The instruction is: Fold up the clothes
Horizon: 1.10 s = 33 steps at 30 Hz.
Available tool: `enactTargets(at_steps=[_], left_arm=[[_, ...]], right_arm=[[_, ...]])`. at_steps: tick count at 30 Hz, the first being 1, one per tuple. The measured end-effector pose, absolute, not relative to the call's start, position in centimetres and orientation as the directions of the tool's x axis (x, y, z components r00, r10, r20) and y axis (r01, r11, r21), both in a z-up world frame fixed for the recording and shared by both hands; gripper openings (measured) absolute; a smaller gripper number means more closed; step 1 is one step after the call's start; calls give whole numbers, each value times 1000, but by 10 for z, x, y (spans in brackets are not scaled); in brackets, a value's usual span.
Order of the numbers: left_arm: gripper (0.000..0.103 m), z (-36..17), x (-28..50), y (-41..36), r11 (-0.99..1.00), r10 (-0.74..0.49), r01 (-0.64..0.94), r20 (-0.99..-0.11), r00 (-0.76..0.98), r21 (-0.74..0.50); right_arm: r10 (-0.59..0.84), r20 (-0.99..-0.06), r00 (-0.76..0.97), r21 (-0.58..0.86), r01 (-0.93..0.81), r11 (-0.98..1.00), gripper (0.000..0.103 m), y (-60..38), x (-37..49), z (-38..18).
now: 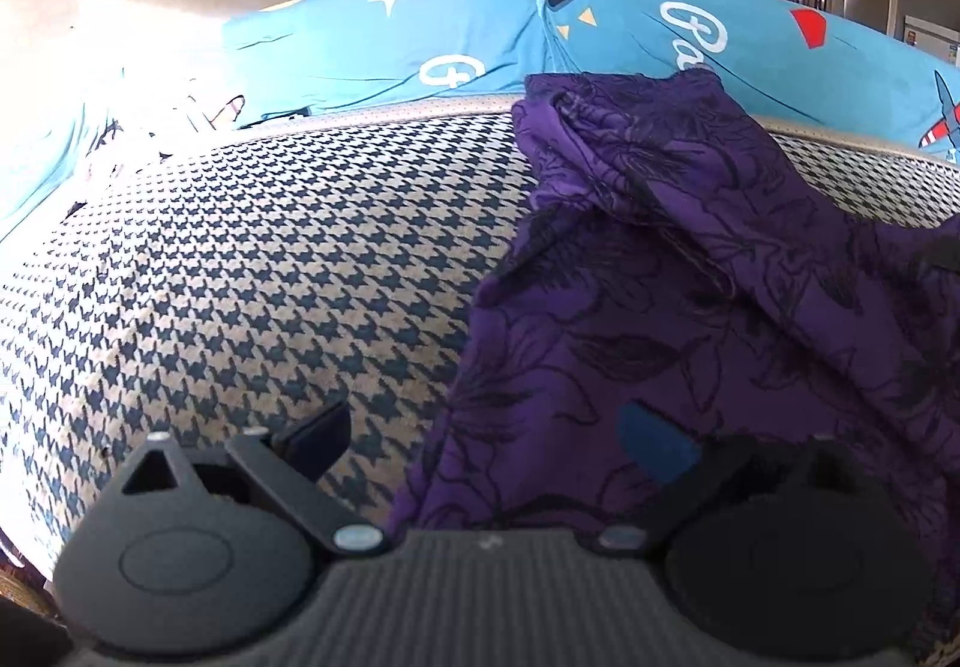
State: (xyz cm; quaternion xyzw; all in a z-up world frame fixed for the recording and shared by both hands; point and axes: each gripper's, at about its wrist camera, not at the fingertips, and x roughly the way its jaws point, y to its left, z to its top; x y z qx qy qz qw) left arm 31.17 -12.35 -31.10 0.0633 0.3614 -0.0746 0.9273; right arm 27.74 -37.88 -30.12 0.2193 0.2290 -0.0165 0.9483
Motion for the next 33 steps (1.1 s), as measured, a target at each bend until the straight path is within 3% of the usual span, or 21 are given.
enactTargets(at_steps=[9,17,27,33], left_arm=[[101,-300,315,-99,992,-85,122,-667,740,9],[101,-286,313,-64,1000,-25,13,-627,779,-24],[103,-268,312,-13,986,104,-159,-587,803,-42],[103,-269,313,-12,988,75,-141,-592,802,-66]], right_arm=[[265,-354,897,434,-94,896,11,-319,256,-264],[408,-353,842,396,-261,881,11,-248,244,-255],[511,-444,736,321,-402,857,11,-183,235,-280],[496,-517,698,277,-412,868,11,-173,236,-306]])
